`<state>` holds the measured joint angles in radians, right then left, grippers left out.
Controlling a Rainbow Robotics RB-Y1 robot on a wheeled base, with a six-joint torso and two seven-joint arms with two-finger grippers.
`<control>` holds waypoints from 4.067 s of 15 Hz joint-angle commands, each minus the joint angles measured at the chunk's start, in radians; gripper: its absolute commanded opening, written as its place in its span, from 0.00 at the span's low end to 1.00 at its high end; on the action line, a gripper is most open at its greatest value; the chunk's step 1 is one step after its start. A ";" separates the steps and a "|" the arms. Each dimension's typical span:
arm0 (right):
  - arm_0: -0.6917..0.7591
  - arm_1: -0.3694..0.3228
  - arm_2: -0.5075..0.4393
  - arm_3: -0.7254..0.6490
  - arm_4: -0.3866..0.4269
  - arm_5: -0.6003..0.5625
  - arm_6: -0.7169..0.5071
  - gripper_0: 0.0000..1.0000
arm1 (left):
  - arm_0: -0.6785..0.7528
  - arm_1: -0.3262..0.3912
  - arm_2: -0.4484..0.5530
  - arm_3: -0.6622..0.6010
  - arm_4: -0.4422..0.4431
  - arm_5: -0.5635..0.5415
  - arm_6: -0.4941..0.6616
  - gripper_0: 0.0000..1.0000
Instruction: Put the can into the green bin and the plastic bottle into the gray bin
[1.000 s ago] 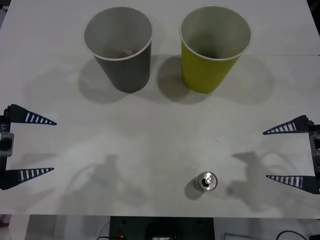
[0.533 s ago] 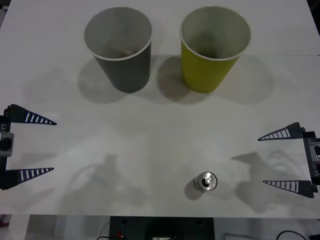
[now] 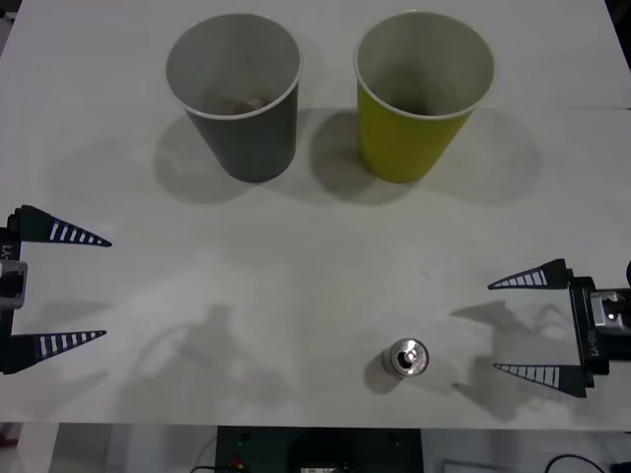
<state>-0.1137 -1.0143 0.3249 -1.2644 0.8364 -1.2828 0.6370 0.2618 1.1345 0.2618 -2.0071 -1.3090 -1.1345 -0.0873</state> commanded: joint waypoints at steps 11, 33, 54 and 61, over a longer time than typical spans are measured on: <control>-0.142 0.197 0.180 0.258 -0.076 -0.066 0.107 1.00 | 0.000 0.000 0.000 0.000 0.000 0.000 0.000 1.00; -0.153 0.341 0.275 0.258 -0.074 0.043 0.191 0.00 | 0.000 0.000 0.000 0.000 0.000 0.000 0.000 1.00; 0.057 0.171 -0.155 -0.484 0.561 0.171 -0.879 0.00 | 0.000 0.000 0.000 0.000 0.000 0.000 0.000 1.00; 0.062 0.169 -0.260 -0.771 0.869 0.152 -1.541 0.00 | 0.000 0.000 0.000 0.000 0.000 0.000 0.000 1.00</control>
<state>-0.0517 -0.8449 0.0764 -2.0057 1.6781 -1.1209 -0.8283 0.2618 1.1345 0.2618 -2.0071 -1.3090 -1.1345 -0.0873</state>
